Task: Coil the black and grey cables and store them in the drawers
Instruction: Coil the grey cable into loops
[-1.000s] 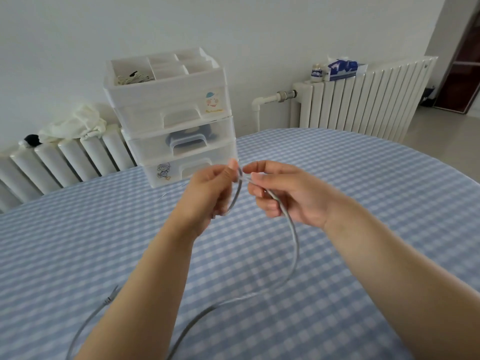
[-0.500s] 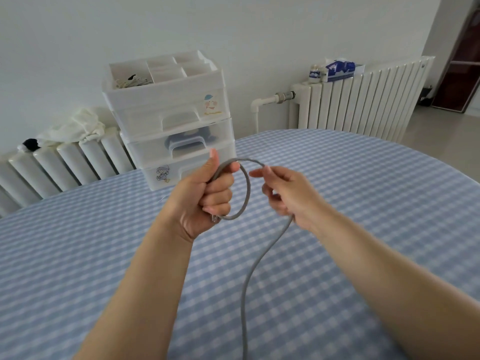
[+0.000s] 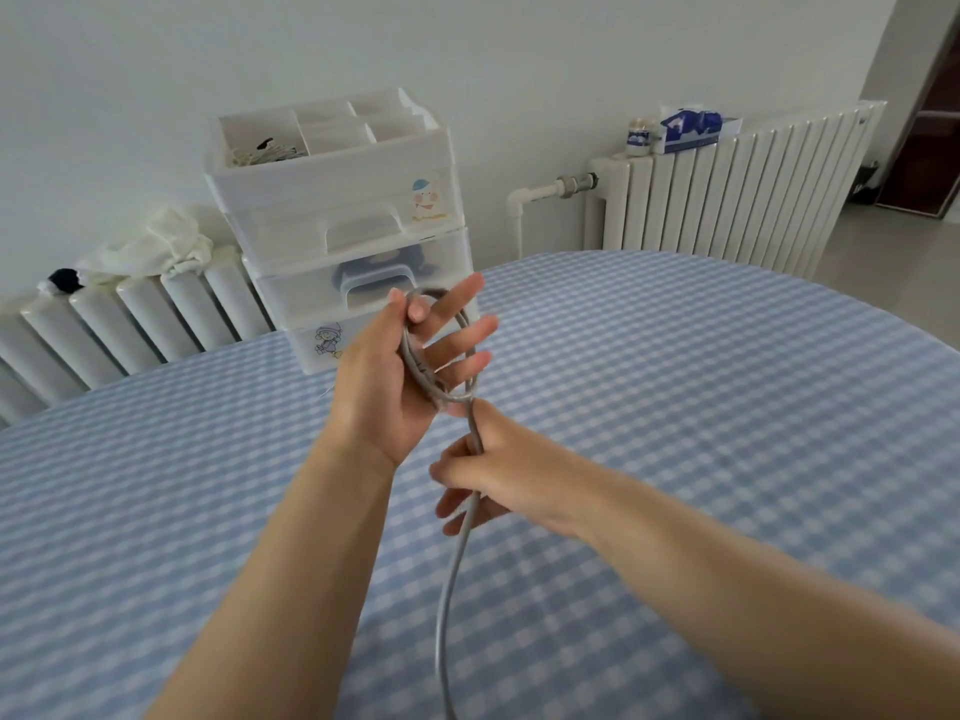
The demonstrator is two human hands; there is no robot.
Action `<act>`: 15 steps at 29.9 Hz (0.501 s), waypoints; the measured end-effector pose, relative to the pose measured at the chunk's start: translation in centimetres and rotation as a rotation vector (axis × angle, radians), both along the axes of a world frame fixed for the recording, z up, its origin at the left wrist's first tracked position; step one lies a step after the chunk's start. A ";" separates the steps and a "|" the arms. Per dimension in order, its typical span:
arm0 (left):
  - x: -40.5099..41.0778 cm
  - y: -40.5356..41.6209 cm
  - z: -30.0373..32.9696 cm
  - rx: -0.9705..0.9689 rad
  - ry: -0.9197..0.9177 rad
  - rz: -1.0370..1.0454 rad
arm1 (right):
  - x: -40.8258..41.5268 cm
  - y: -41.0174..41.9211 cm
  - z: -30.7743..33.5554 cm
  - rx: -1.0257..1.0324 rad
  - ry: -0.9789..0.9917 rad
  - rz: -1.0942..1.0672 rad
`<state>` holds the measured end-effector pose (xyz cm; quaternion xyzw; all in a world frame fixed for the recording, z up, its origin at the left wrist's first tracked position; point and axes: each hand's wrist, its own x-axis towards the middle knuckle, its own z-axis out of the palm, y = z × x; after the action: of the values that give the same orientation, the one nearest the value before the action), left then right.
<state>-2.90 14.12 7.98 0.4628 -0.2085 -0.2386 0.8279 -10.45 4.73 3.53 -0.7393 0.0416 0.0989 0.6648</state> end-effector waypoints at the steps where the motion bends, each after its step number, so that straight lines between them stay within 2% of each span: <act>1: -0.1 -0.1 -0.1 0.012 -0.029 0.013 | -0.2 0.0 0.2 -0.041 0.005 0.049; 4: -0.2 -0.2 -0.5 0.055 -0.163 0.025 | -0.5 -0.1 0.6 -0.086 0.028 0.125; 8: 0.4 -0.1 -1.4 0.345 -0.496 0.154 | -0.8 -0.3 1.3 0.004 0.101 0.102; 9: 0.5 -0.1 -1.6 0.409 -0.572 0.174 | -0.8 -0.3 1.6 -0.085 0.100 0.076; 10: 0.6 -0.1 -1.7 0.444 -0.625 0.181 | -0.8 -0.4 1.8 -0.259 0.079 0.041; 12: 0.8 0.0 -1.6 0.439 -0.646 0.190 | -0.4 -1.1 2.0 -0.664 -0.001 -0.009; 13: 0.8 0.2 -1.4 0.417 -0.625 0.197 | -0.3 -1.6 2.1 -0.794 -0.036 -0.033; 15: 0.9 0.3 -1.3 0.412 -0.608 0.209 | -0.4 -2.6 2.5 -0.851 -0.076 -0.051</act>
<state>-2.02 14.38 6.67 0.6879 -0.3439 -0.0418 0.6378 -10.83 2.13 6.06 -0.9496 0.0727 0.0290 0.3037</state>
